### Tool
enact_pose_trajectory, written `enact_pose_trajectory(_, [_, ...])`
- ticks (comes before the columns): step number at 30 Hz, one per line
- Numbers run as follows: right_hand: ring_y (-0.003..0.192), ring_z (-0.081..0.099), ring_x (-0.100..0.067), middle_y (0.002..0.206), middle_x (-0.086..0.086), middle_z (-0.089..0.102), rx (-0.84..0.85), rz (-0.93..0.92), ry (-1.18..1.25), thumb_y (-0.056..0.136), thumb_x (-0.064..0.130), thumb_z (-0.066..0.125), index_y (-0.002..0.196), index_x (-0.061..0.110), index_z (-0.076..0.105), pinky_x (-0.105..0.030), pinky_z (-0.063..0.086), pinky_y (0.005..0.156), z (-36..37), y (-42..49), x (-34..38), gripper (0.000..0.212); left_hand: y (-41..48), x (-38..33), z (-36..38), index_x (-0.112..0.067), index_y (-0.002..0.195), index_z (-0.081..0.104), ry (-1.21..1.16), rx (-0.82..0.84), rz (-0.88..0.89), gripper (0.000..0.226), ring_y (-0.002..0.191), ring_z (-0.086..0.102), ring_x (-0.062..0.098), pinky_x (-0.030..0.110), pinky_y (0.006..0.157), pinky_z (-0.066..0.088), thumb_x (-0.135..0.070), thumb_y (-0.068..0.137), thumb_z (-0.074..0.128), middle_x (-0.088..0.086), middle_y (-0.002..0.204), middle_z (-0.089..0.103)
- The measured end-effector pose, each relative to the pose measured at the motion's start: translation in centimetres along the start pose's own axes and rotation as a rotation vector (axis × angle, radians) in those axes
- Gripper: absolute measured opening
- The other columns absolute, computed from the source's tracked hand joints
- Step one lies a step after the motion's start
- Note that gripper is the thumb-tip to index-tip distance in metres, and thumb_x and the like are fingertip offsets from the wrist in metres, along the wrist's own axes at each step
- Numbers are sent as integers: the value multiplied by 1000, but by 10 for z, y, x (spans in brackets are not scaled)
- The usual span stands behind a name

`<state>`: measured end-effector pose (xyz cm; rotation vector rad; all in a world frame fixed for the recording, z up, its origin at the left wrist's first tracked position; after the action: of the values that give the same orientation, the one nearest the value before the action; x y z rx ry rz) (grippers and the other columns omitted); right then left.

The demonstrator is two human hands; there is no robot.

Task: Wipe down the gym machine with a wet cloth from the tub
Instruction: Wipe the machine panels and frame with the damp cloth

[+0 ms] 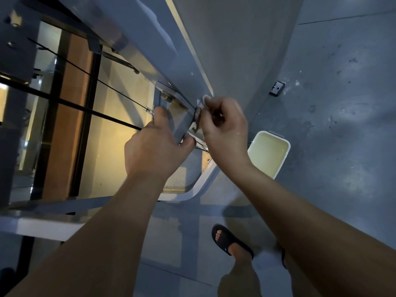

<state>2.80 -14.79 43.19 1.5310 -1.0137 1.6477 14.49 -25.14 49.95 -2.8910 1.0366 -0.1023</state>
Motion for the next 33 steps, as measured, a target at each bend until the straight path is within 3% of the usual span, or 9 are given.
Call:
enact_pose_trajectory(3, [88, 68, -8, 104, -8, 68, -32, 164, 24, 98, 15, 65, 102, 12, 68, -24, 54, 77, -1, 6, -13, 6, 0, 0, -1, -22, 113, 34, 3, -6, -6, 47, 64, 54, 27, 31, 57, 38, -56, 89, 55, -3, 76, 53])
enact_pose_trajectory(8, [91, 66, -1, 106, -2, 66, 39, 94, 27, 97, 12, 67, 101, 12, 68, -12, 49, 78, 2, -2, 2, 4, 1, 0, 0, -21, 111, 34, 16, 3, -10, 47, 61, 53, 27, 30, 54, 35, -57, 89, 56, -1, 72, 53])
enact_pose_trajectory(11, [84, 66, -2, 105, -7, 67, -10, 170, 23, 98, 14, 65, 100, 16, 67, -13, 48, 74, -1, 4, -2, 4, 2, 1, 1, -22, 107, 32, 10, 8, -26, 45, 62, 54, 29, 31, 55, 37, -56, 89, 55, 0, 73, 56])
enact_pose_trajectory(14, [81, 65, 2, 106, -8, 66, 55, 178, 30, 98, 11, 65, 100, 13, 66, -9, 47, 70, 2, -4, 0, 3, 2, 1, 1, -20, 111, 34, 15, 19, -24, 47, 64, 57, 30, 32, 57, 41, -56, 90, 55, 1, 75, 57])
enact_pose_trajectory(17, [81, 65, -2, 102, -3, 64, 69, 183, 34, 96, 11, 66, 94, 16, 66, -13, 50, 72, 4, -12, -1, 6, 2, 1, 1, -21, 110, 32, 19, 27, -33, 47, 65, 56, 29, 33, 58, 42, -57, 91, 54, -1, 78, 55])
enact_pose_trajectory(21, [85, 67, -12, 99, 0, 64, 40, 162, 35, 95, 12, 67, 92, 17, 67, -31, 57, 78, 5, -12, 2, 6, 3, 1, 2, -23, 110, 30, 16, 28, -27, 49, 67, 54, 28, 34, 59, 41, -60, 90, 54, -1, 80, 54])
enact_pose_trajectory(25, [92, 67, -12, 100, 1, 64, 31, -18, 8, 95, 13, 69, 97, 10, 69, -30, 56, 81, 4, -11, 21, 3, 3, 2, 3, -26, 102, 23, 0, 61, -34, 55, 68, 56, 29, 36, 60, 46, -66, 88, 58, -2, 80, 52])
enact_pose_trajectory(30, [78, 68, -8, 87, 2, 72, 40, 218, 29, 100, 18, 65, 96, 13, 70, -24, 53, 69, 1, -6, 4, 8, 1, -1, -1, -22, 108, 31, -5, 20, -26, 47, 65, 51, 28, 33, 59, 39, -58, 89, 56, -2, 79, 51])
enact_pose_trajectory(33, [78, 69, -7, 84, 4, 72, 37, 191, 89, 99, 18, 67, 97, 14, 69, -24, 56, 71, 1, -1, 15, 6, 2, 0, 1, -23, 105, 28, 4, 50, -26, 52, 65, 52, 28, 34, 59, 40, -63, 88, 57, -2, 77, 50])
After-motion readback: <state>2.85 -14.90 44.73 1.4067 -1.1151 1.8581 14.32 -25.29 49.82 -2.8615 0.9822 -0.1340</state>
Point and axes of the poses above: each hand's wrist, its own y-axis towards the middle knuckle, its own z-axis out of the palm, x = y × z, the point moved 8 cm from there along y, towards the middle knuckle
